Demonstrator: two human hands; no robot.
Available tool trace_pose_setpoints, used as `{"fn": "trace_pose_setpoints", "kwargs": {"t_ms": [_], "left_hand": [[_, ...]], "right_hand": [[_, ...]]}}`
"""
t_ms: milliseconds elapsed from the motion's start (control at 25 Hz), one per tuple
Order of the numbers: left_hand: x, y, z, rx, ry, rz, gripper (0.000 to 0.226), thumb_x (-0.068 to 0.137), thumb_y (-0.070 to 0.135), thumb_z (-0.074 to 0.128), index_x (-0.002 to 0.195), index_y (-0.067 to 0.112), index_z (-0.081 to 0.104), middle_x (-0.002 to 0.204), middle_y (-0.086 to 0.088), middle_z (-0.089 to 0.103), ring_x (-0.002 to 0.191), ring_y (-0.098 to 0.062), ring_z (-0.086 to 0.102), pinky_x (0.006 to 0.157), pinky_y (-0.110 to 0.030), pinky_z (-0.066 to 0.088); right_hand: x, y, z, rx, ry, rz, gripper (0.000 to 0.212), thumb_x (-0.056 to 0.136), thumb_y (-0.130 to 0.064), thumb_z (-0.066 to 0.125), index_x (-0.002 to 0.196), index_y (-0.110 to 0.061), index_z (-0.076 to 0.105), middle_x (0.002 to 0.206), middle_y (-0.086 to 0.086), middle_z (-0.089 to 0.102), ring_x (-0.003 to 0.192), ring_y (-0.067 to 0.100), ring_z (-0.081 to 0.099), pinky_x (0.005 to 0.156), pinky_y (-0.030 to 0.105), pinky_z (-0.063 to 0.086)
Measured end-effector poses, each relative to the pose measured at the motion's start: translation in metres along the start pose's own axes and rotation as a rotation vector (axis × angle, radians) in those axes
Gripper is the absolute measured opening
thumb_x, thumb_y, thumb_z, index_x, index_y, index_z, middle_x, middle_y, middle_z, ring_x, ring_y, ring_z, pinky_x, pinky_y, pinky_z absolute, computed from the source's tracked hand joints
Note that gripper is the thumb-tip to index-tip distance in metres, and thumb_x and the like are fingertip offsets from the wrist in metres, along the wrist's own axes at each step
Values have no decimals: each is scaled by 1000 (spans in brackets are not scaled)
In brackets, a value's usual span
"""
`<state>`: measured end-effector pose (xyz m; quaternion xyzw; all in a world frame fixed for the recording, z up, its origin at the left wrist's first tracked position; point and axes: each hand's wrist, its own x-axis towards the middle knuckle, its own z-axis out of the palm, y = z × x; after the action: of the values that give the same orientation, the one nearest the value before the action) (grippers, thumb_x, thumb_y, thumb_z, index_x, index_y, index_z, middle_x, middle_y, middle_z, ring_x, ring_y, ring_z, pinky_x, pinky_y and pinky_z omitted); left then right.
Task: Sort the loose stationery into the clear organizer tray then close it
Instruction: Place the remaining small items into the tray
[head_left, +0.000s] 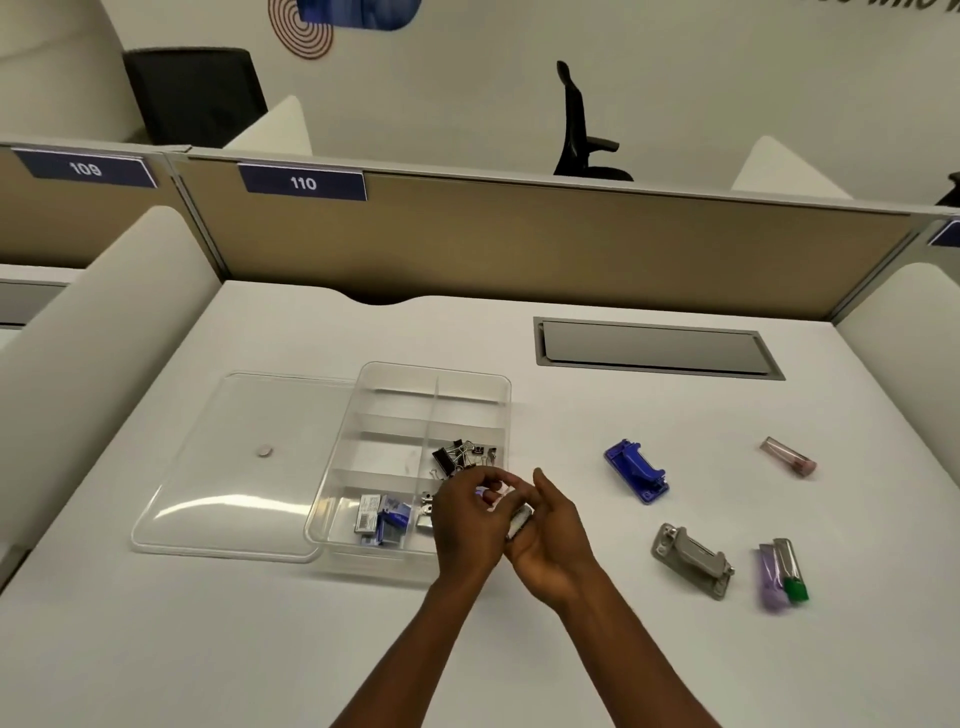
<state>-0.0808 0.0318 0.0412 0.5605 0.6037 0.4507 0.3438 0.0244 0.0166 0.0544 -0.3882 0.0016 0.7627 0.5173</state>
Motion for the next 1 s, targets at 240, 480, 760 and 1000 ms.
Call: {"fn": "trace_pose_setpoints", "kwargs": {"t_ms": [240, 480, 760, 1000], "left_hand": [[33, -40, -28, 339, 88, 158, 26, 96, 41, 55, 114, 26, 65, 121, 3, 65, 118, -17, 54, 100, -35, 47], [47, -85, -41, 845, -242, 117, 66, 99, 58, 17, 152, 22, 31, 161, -5, 27, 152, -25, 12, 124, -41, 0], [47, -83, -41, 841, -253, 88, 69, 98, 62, 15, 154, 22, 25, 163, -3, 20, 152, -23, 6, 124, -40, -4], [48, -85, -42, 829, -251, 87, 73, 97, 65, 12, 153, 22, 28, 162, -4, 25, 152, -24, 9, 124, -40, -3]], "right_hand": [[24, -17, 27, 87, 58, -28, 59, 96, -50, 54, 132, -3, 56, 133, 26, 60, 123, 42, 59, 103, 50, 47], [72, -41, 62, -78, 90, -27, 64, 96, -54, 51, 135, -3, 52, 135, 26, 54, 131, 42, 51, 113, 50, 39], [124, -63, 89, -345, 119, 6, 66, 93, -52, 59, 134, -1, 53, 132, 25, 54, 128, 40, 53, 107, 48, 46], [146, -66, 99, -651, 181, 20, 54, 94, -41, 66, 125, 1, 52, 115, 19, 48, 96, 30, 56, 91, 43, 57]]}}
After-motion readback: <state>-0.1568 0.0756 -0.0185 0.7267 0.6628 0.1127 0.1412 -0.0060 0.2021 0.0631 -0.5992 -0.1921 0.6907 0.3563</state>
